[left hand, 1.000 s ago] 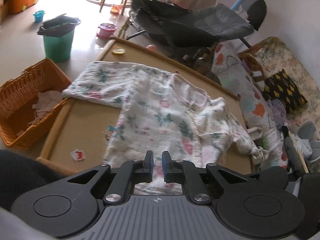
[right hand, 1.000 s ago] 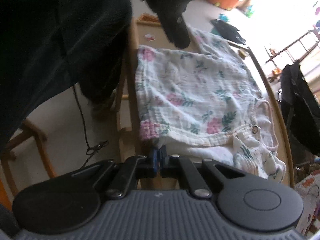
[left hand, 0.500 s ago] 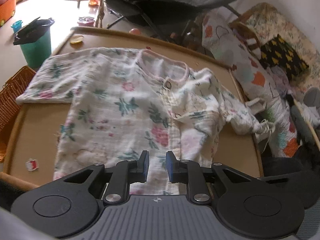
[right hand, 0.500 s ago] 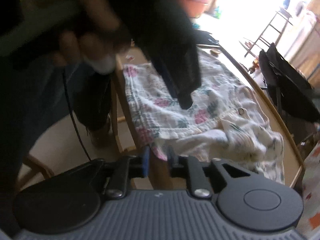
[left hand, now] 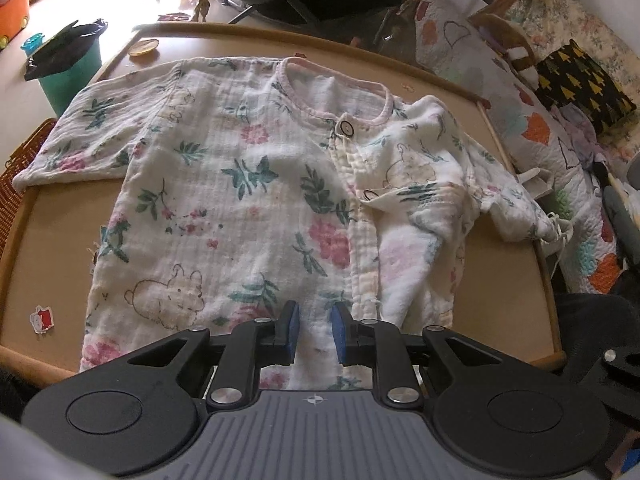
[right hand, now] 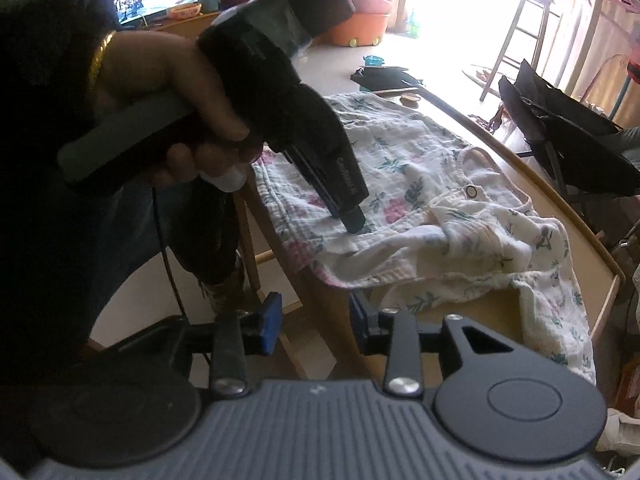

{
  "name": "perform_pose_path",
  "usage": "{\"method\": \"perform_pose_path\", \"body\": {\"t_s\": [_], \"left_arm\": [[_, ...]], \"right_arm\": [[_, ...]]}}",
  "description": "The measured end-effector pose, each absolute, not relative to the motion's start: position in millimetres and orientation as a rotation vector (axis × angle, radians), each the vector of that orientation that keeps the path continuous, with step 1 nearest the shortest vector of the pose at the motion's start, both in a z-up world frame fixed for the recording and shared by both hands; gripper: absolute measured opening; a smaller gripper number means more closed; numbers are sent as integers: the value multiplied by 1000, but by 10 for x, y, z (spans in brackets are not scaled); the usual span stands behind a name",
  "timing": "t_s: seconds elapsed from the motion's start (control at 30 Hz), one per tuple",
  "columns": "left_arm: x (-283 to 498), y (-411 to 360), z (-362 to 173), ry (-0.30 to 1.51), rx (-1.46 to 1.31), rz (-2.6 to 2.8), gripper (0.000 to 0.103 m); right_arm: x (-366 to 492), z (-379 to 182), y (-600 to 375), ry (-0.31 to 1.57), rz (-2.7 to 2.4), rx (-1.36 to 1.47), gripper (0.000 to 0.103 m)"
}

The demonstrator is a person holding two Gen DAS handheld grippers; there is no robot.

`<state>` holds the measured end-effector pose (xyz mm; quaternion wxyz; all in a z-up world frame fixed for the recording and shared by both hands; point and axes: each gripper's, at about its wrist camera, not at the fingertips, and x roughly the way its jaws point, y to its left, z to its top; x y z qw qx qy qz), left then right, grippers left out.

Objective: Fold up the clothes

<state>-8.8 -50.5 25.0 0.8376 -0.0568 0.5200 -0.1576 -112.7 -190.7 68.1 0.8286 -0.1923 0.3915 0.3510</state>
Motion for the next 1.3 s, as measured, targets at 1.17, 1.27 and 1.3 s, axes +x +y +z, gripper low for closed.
{"method": "perform_pose_path", "body": {"t_s": [1.17, 1.27, 1.3], "left_arm": [[-66, -286, 113, 1056, -302, -346, 23], [-80, -262, 120, 1054, -301, -347, 23], [-82, -260, 118, 1053, -300, -348, 23]], "right_arm": [[231, 47, -2887, 975, 256, -825, 7], [257, 24, -2935, 985, 243, -848, 7], [267, 16, -2937, 989, 245, -849, 7]]}}
